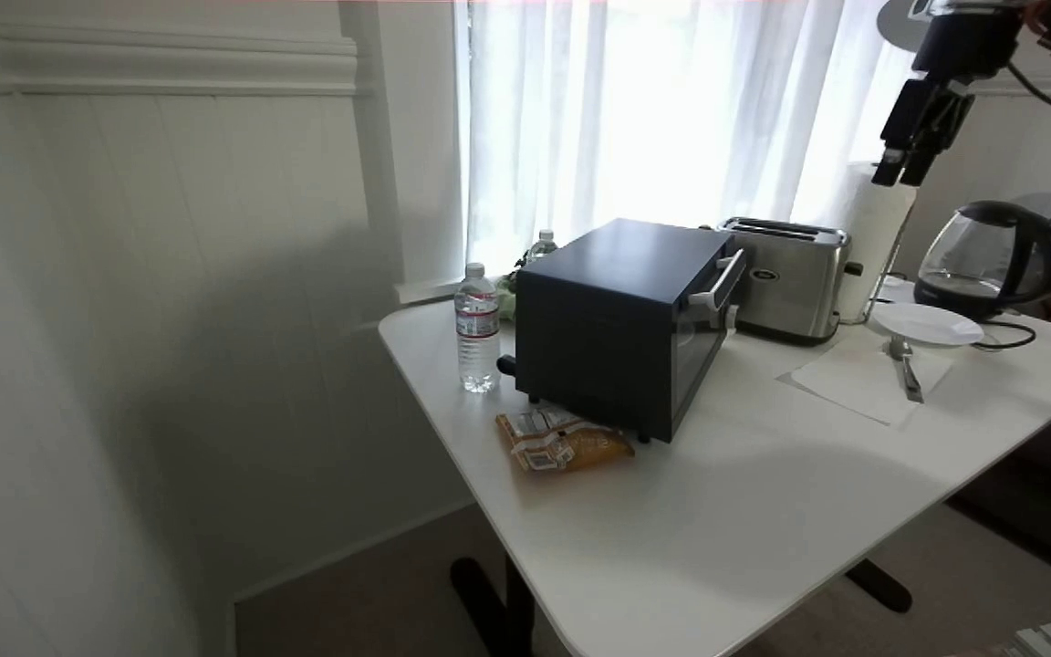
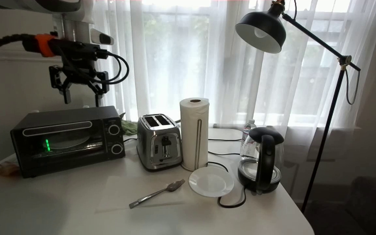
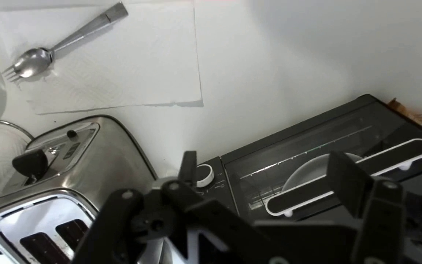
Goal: Turn the top knob on the toaster oven to the right
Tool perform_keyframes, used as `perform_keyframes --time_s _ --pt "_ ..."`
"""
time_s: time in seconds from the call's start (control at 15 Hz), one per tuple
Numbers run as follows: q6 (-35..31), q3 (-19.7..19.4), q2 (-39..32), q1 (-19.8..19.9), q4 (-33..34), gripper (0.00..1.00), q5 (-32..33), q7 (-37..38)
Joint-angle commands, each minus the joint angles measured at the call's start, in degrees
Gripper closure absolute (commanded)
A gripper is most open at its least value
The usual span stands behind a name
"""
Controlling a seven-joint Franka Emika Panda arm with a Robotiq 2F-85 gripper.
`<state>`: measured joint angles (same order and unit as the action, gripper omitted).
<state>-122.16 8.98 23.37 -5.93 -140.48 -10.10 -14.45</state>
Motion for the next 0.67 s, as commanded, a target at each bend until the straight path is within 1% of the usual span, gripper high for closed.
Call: perform_keyframes --time_s 0.0,0.13,0.2,0.4,0.6 --pt "0.24 -0.56 9.74 -1.5 -7.04 0.0 2.27 5.93" --pt "-0.58 -1.19 13.21 -2.62 -9.99 0.0 1.25 6.14" --pt "0.19 -1.59 7.24 -2.52 -5.35 0.0 1.96 5.12" --pt "0.16 -1.65 10.96 -3.11 -8.21 0.0 1.99 5.84" --pt "0.13 -1.75 11.55 -3.16 -8.7 0.0 1.98 5.89"
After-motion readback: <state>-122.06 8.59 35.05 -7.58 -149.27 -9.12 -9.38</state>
